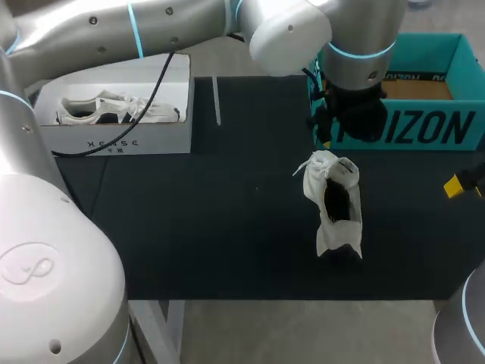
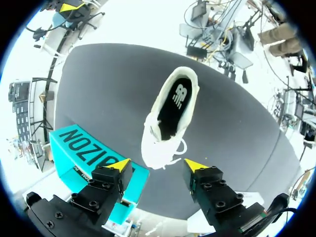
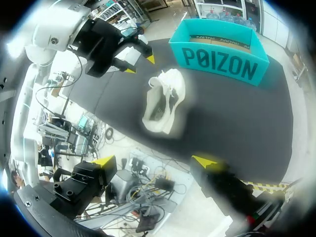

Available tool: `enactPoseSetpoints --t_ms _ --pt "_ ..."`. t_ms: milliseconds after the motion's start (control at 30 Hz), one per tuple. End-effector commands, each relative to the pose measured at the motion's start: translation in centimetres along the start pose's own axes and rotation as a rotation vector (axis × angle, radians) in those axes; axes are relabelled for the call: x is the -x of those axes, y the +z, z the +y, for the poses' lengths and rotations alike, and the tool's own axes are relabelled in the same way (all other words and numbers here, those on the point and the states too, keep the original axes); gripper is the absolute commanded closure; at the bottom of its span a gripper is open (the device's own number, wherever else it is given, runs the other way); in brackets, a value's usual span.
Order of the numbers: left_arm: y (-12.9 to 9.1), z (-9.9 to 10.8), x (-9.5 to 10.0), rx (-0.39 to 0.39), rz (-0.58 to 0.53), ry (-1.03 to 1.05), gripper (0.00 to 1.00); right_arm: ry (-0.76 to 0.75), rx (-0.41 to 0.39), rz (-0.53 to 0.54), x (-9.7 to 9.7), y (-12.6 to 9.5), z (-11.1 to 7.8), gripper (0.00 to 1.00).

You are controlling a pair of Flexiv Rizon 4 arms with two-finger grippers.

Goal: Take the shoe out of the shoebox, open the shoe tongue, remove and reinsert the insole, then place the shoe into the shoebox

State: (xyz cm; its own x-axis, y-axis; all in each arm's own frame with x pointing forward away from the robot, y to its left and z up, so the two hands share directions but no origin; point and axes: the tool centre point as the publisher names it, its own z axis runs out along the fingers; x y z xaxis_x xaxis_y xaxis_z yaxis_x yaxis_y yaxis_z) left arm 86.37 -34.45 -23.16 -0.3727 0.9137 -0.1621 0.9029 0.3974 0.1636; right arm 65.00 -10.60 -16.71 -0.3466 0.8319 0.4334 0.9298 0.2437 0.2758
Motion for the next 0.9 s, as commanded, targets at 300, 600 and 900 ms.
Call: enactPoseSetpoints --t_ms 300,600,900 --pt "4.2 -0.7 0.2 -0.038 0.013 0.027 1.00 0.001 -0.004 -0.001 0.1 0.1 0.2 0.00" --pt "6.4 -2.1 -1.2 -0.068 0.045 0.024 1.00 0.001 -0.004 -0.001 0.1 0.1 0.2 0.00" --pt "5.8 -1.7 -2.2 -0.074 0.040 -0.002 1.00 0.001 -0.004 -0.001 0.1 0.1 0.2 0.00"
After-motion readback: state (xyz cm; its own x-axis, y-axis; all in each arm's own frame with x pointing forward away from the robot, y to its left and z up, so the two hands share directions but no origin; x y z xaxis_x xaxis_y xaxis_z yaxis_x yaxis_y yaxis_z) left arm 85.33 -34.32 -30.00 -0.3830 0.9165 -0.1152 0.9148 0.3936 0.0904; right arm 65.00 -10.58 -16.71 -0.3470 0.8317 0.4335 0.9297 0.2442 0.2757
